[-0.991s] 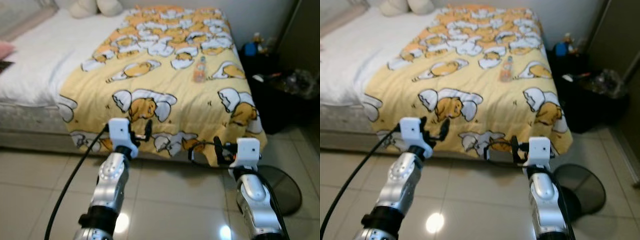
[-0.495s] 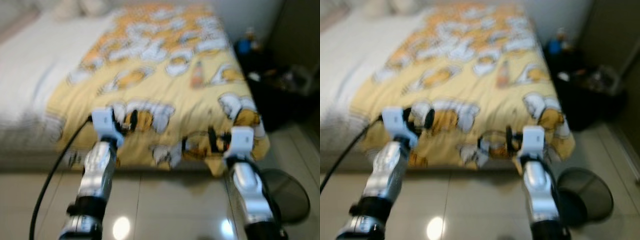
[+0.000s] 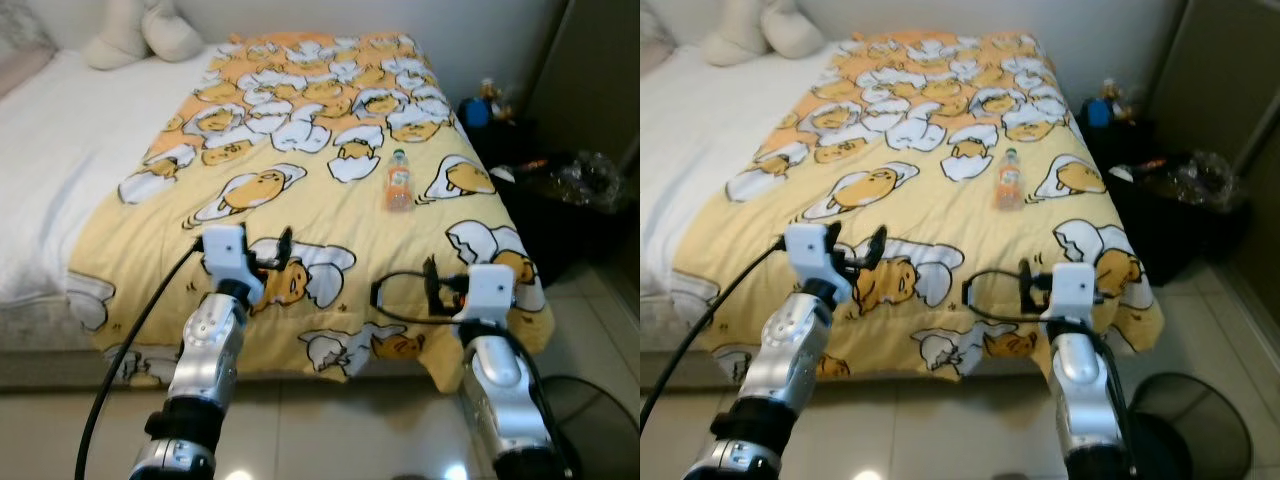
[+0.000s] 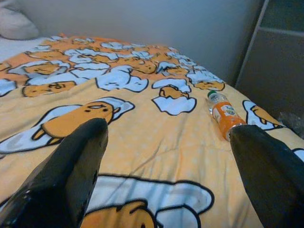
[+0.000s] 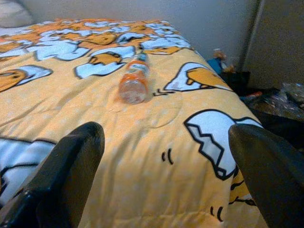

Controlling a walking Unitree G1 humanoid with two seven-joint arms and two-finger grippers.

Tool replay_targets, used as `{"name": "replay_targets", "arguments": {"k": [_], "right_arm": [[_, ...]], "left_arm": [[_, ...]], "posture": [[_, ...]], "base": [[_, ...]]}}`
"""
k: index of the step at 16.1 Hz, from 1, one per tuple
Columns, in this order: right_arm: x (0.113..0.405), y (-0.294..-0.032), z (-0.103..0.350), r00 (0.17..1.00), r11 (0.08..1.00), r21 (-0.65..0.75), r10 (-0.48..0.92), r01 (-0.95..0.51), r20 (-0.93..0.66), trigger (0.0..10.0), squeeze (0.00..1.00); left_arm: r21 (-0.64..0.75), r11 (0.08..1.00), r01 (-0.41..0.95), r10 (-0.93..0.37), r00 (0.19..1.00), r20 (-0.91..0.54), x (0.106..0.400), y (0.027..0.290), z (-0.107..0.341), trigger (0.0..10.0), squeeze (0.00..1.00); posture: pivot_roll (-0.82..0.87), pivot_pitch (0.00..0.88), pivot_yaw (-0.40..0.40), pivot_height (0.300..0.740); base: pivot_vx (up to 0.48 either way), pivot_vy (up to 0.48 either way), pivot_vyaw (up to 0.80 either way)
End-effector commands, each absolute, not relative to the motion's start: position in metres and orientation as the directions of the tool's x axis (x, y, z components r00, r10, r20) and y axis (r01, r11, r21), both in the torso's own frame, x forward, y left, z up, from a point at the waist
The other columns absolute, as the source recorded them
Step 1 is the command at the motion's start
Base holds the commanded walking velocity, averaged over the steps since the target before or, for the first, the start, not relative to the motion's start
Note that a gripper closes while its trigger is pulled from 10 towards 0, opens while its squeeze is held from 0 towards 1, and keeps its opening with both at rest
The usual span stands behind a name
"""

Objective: Clean up the room

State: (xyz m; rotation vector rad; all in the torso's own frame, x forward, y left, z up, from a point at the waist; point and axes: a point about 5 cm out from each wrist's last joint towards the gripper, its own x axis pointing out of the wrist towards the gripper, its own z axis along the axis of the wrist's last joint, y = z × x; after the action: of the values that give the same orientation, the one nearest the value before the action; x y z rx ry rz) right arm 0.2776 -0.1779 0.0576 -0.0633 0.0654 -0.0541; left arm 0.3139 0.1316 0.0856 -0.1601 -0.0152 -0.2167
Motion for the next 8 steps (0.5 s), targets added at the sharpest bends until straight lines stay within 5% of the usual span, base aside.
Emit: {"name": "replay_targets", "arguments": {"k": [1, 8], "right_arm": [[0.2776, -0.1865, 0.0596, 0.995, 0.995, -0.072, -0.080, 0.076, -0.062, 10.0, 0.00], [0.2798, -0.1821, 0.0666, 0.998, 0.995, -0.091, -0.053, 0.051, -0.021, 10.0, 0.00]], "left_arm": [[-0.157, 0.959, 0.235, -0.230, 0.972, 0.046, 0.3151, 0.1234, 0.0894, 10.0, 0.00], [-0.159, 0.961, 0.226, -0.220, 0.974, 0.053, 0.3163, 0.1211, 0.0915, 10.0, 0.00]], "posture": [[-0.21, 0.000, 0.089, 0.740], [-0.21, 0.000, 0.090, 0.740]], "base": [[0.480, 0.000, -0.70], [0.480, 0.000, -0.10]]}}
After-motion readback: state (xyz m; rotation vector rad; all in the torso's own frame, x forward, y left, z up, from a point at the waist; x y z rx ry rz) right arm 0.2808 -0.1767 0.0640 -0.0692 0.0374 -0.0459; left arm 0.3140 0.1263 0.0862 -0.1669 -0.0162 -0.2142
